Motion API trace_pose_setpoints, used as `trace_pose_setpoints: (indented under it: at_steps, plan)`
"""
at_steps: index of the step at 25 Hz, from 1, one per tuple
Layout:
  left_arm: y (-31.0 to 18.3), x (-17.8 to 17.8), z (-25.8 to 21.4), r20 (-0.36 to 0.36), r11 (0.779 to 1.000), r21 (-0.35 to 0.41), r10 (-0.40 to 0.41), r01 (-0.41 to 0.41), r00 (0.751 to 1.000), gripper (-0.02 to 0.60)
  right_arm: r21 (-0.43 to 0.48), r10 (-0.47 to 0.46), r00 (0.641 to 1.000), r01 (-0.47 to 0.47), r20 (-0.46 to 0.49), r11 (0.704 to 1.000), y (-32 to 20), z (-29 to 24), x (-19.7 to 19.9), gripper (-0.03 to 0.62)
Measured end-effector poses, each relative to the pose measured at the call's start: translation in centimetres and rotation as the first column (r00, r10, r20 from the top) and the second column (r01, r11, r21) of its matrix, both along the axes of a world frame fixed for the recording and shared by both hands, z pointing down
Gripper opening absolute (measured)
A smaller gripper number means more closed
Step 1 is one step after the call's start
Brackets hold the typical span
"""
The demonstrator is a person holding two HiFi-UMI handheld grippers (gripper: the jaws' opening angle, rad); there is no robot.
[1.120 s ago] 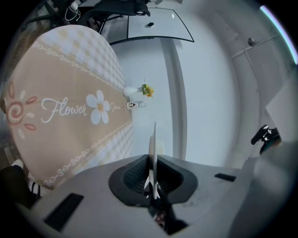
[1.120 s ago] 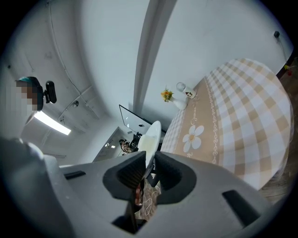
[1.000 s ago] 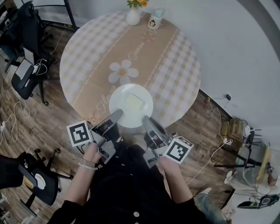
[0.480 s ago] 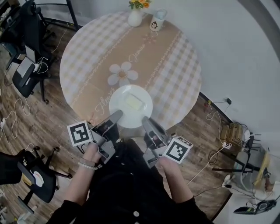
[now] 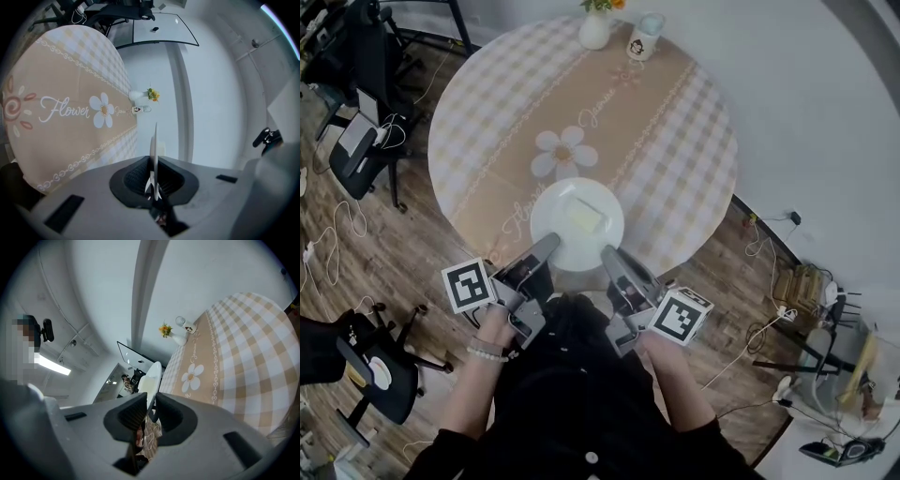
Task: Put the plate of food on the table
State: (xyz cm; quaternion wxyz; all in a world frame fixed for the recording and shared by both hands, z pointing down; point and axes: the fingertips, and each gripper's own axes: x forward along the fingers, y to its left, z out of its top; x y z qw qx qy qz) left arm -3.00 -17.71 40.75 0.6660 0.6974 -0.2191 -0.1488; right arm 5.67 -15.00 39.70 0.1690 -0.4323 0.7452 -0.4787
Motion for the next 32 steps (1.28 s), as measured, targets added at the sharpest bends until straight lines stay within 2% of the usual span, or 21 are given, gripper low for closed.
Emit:
trace_pose_setpoints:
  at_steps: [15,28,32]
  plan:
    - [-1.1,1.4,3.1,0.047,0.997,-0.082,0.007,-0.003,0.999,0.021,-0.101,-0.022,1.000,0.024,0.015,0.995,-1.4,3.4,1.5,0.037]
    - [-2.6,1.4,6.6,0.061,0.992,-0.125,0.013,-0.006,0.998,0.021,-0.102,-0.052,0.999,0.051,-0.007,0.994,-3.5,6.2,1.0,0.037]
    - [-3.2,1.5,7.6,0.071,0.990,-0.140,0.019,-0.009,0.997,0.020,-0.130,-0.046,0.999,0.045,0.000,0.990,-4.0,7.5,1.1,0.037]
